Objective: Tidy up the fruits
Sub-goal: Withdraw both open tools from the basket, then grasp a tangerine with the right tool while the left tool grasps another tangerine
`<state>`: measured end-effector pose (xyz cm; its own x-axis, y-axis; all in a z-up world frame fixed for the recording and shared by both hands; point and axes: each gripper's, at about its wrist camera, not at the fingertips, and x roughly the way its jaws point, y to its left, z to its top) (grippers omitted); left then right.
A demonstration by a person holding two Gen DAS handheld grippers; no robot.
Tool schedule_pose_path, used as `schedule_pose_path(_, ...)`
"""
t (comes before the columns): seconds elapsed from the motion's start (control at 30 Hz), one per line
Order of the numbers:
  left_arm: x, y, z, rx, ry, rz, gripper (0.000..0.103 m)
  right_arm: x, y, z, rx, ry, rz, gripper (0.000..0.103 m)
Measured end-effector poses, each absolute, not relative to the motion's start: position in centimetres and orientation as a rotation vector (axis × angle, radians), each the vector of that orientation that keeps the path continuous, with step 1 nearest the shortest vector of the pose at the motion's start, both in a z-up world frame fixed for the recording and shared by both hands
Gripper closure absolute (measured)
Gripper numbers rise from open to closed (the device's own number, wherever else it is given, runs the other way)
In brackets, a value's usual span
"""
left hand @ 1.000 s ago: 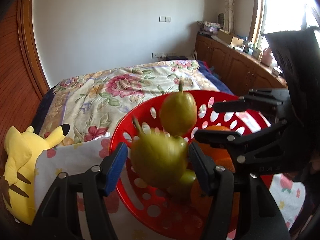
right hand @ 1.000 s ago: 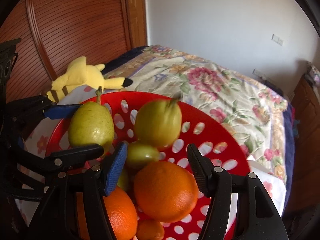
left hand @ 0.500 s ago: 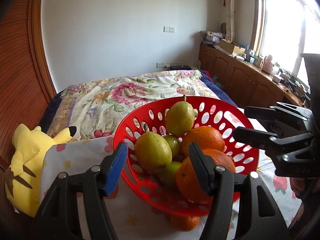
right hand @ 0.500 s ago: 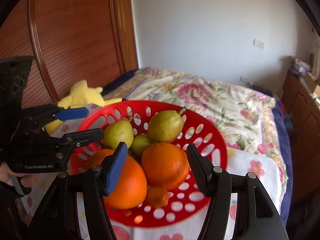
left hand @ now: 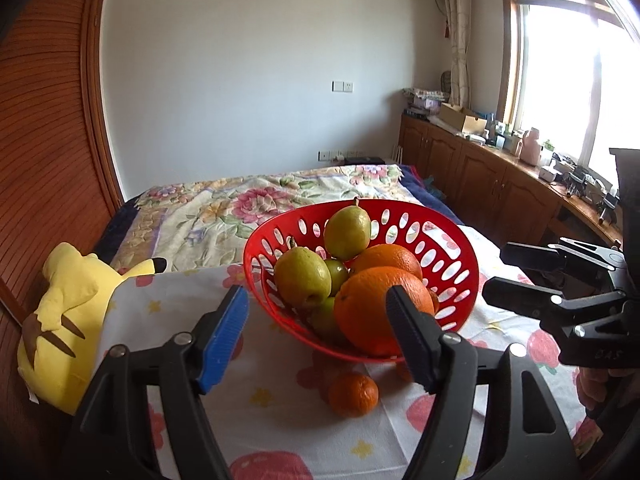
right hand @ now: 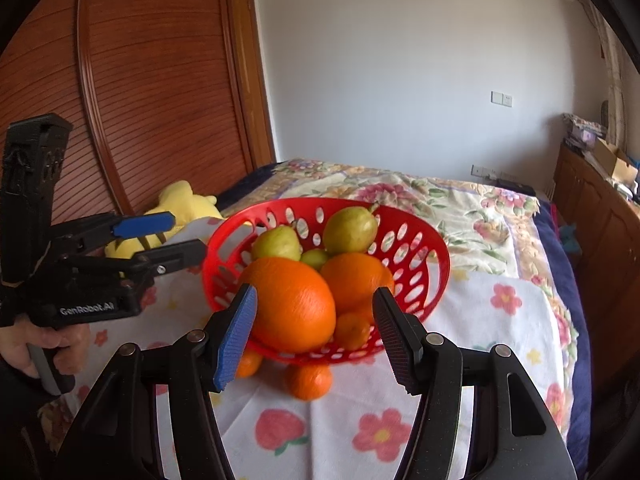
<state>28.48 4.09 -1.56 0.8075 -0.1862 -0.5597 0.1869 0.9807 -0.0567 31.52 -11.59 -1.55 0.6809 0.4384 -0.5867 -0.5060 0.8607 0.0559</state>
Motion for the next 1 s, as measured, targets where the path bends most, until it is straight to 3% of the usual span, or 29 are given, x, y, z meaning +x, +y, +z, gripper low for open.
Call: schedule_pose_path(1.0,24.2,3.7,-9.0,-0.023,0.742,-0.185,0.028,29.0,-11.3,-9.0,-0.141,0.746,0.492,0.040)
